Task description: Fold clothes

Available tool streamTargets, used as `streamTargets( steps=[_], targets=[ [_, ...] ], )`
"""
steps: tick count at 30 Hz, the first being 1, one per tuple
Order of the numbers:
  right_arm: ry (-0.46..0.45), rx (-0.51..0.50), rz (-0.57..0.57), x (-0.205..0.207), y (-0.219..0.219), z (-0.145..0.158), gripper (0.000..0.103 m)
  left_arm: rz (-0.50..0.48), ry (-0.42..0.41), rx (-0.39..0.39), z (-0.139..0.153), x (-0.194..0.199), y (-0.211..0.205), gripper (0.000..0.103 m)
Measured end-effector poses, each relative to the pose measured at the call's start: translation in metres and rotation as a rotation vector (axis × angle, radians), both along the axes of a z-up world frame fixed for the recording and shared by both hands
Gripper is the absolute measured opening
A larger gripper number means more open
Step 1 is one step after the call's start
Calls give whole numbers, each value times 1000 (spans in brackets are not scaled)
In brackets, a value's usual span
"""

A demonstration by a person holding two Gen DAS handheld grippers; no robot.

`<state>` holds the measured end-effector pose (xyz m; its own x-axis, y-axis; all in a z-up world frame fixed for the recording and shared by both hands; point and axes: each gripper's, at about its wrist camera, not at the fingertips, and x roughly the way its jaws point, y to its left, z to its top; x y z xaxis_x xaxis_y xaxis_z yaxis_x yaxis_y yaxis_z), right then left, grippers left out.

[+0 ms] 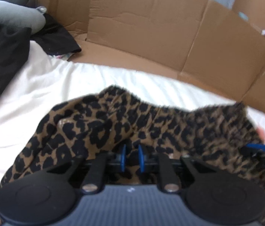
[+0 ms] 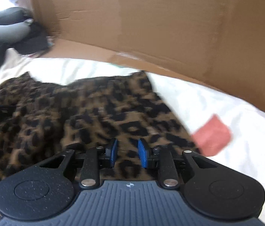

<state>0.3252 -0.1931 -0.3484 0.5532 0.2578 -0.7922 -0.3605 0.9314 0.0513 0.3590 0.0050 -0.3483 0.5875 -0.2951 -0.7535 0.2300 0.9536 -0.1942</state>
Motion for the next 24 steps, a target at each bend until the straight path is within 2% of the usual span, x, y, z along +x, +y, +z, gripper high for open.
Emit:
streamTargets(
  steps=[1, 3, 6, 10, 12, 13, 14, 18, 24],
  targets=[
    [4, -7, -5, 1, -4, 1, 27, -30, -41, -21, 11, -6, 0, 19],
    [4, -26, -17, 1, -10, 6, 24, -74, -99, 6, 27, -12, -1, 20],
    [-13, 28, -35, -1, -26, 20, 25, -92, -141, 28, 40, -10, 5, 19],
    [-28, 60, -39, 3, -37, 33, 29, -52, -111, 73, 35, 16, 17, 23],
    [-22, 69, -34, 8, -39, 36, 37, -42, -96, 92, 31, 27, 22, 26],
    [-19, 75, -30, 11, -39, 37, 45, -39, -89, 104, 30, 32, 24, 33],
    [-18, 80, -23, 15, -38, 37, 48, -43, -87, 122, 29, 36, 24, 36],
    [-20, 68, 3, 29, -28, 32, 49, -116, -69, 172, 20, 51, 25, 41],
    [-13, 33, 59, 47, -13, 24, 49, -148, -21, 161, 7, 71, 31, 51]
  ],
)
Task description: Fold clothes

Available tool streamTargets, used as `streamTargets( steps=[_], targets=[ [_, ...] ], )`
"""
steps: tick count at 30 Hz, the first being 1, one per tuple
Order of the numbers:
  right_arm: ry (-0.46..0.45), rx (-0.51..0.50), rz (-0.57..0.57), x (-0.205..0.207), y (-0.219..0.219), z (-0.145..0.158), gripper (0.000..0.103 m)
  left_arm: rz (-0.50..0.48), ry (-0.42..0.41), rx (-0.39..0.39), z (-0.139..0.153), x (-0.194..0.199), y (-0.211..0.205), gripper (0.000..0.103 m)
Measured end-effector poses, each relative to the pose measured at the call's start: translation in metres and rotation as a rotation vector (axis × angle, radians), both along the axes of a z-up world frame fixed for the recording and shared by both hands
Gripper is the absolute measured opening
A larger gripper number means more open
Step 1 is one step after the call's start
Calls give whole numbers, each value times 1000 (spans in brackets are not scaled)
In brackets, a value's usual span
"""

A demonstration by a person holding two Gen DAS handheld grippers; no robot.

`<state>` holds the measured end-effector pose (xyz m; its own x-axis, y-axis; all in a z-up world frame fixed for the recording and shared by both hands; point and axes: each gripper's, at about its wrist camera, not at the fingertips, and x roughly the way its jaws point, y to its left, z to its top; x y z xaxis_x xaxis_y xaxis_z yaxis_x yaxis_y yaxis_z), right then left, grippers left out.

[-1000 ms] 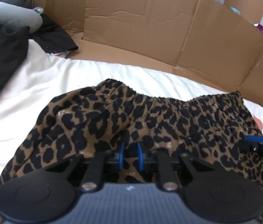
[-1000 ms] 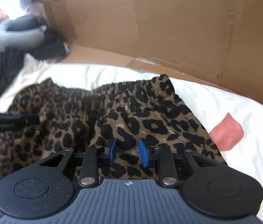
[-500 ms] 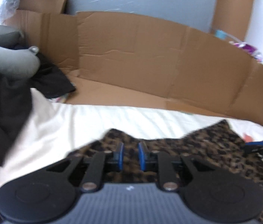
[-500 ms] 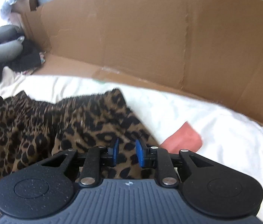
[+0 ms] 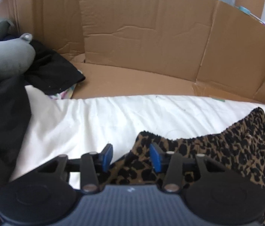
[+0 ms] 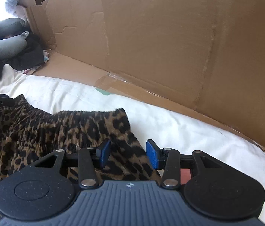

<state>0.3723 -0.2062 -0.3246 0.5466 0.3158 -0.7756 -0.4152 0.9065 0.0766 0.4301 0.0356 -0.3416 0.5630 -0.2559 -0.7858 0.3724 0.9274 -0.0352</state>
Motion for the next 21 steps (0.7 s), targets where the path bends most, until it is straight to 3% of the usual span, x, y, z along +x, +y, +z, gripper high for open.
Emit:
streamTargets(
  steps=[5, 9, 10, 13, 15, 17, 21],
  targets=[
    [53, -38, 62, 13, 8, -7, 50, -37, 89, -46, -12, 14, 5, 52],
    [89, -24, 85, 19, 8, -11, 49, -45, 171, -92, -15, 21, 11, 47],
    [98, -19, 91, 20, 8, -12, 47, -62, 184, -81, -14, 22, 10, 45],
    [134, 18, 100, 23, 7, -12, 30, -116, 215, -51, -11, 22, 6, 31],
    [123, 15, 103, 22, 8, -10, 14, -152, 202, -9, -6, 20, 0, 22],
    [98, 19, 98, 20, 6, -5, 12, -169, 159, 17, 2, 16, -3, 14],
    [40, 35, 72, 16, 2, 7, 10, -155, 47, 10, 19, 8, -2, 13]
  ],
)
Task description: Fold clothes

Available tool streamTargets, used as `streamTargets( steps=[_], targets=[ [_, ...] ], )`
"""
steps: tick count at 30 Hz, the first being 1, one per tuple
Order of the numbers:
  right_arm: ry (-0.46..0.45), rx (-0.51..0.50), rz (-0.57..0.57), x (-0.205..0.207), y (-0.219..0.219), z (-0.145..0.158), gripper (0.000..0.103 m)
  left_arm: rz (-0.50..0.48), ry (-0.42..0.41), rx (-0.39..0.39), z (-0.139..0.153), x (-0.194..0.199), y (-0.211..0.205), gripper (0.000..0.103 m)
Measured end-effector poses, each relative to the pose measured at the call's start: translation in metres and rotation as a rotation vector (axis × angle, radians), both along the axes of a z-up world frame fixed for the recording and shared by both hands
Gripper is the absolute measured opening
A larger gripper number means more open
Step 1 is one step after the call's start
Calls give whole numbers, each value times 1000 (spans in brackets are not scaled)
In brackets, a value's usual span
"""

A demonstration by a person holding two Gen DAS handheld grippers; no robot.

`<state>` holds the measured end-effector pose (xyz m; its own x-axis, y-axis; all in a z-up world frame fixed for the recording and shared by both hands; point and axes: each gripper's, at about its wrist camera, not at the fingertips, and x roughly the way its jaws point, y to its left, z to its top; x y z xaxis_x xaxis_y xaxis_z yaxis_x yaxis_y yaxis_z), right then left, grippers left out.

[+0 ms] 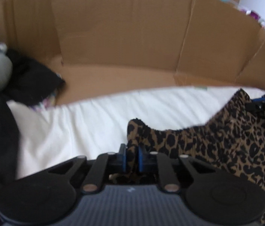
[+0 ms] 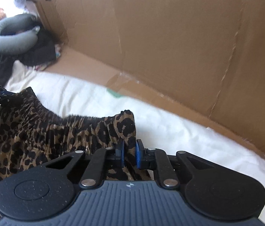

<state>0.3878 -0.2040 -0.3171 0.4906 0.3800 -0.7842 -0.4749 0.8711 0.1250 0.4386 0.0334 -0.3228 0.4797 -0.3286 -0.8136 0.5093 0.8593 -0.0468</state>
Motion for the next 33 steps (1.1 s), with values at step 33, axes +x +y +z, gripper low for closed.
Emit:
streamTargets(
  steps=[33],
  targets=[
    [-110, -99, -162, 1, -14, 11, 34, 131, -113, 93, -3, 0, 1, 39]
  ],
)
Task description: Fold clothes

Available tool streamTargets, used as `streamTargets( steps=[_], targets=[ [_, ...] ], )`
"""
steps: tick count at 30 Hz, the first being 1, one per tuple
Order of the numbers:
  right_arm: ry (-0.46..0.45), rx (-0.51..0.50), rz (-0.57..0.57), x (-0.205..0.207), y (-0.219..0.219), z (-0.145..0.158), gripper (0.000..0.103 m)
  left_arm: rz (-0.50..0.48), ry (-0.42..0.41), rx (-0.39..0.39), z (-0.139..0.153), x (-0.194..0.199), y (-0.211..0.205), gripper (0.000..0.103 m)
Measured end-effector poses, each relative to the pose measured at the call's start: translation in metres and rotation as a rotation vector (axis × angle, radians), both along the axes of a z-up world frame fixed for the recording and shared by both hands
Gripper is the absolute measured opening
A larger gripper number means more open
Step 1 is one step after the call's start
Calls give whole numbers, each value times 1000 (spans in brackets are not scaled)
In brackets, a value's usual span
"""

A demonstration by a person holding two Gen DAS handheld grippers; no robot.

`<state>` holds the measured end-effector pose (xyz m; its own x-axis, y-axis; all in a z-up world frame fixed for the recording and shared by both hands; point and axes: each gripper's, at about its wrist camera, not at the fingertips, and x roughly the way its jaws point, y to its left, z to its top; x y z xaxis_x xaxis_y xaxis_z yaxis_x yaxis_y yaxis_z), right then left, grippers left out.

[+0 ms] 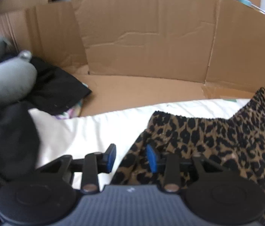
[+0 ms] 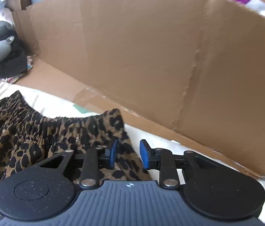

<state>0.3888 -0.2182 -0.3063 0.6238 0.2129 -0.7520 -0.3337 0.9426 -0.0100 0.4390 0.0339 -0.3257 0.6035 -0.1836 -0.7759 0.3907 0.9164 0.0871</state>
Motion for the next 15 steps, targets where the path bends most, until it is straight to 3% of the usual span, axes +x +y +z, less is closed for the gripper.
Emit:
streamTargets(
  steps=[3, 8, 15],
  targets=[
    [-25, 29, 6, -7, -3, 10, 34, -24, -33, -17, 13, -11, -2, 45],
    [-48, 86, 49, -24, 2, 23, 34, -57, -68, -80, 31, -32, -22, 45],
    [-29, 133, 128, -62, 18, 13, 34, -138, -31, -156, 19, -64, -45, 45]
  ],
)
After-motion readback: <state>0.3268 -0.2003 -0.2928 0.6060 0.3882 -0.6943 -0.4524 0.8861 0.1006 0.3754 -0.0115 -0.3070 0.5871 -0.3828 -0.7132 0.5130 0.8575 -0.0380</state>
